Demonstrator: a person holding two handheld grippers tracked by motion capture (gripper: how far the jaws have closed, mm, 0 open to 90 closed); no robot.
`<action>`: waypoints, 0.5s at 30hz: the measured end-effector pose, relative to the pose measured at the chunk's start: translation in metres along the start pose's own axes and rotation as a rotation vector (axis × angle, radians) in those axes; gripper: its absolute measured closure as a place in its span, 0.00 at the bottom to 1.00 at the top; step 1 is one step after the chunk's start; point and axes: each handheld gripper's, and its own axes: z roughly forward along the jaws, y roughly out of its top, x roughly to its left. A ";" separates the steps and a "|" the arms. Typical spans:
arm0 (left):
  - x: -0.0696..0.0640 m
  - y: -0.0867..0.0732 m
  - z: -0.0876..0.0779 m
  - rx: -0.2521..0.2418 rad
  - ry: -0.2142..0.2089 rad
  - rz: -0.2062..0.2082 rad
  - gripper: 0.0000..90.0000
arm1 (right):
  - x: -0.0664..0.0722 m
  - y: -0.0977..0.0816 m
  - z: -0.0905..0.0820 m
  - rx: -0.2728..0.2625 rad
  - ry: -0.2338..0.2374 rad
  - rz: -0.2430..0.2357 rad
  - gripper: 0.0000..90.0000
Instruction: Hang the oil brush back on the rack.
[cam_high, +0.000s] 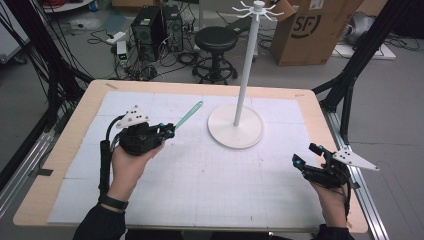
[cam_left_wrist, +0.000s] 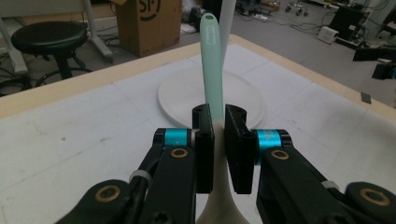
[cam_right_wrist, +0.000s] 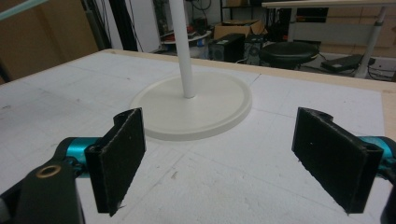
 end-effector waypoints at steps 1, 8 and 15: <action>-0.001 0.005 0.001 -0.003 0.000 0.006 0.92 | 0.000 0.000 0.000 -0.001 0.001 0.001 0.18; -0.003 0.036 0.006 -0.034 -0.016 0.030 0.92 | 0.000 0.000 -0.001 0.000 0.001 0.004 0.18; -0.004 0.059 0.008 -0.064 -0.039 0.041 0.92 | -0.001 0.000 -0.001 -0.003 0.003 0.002 0.18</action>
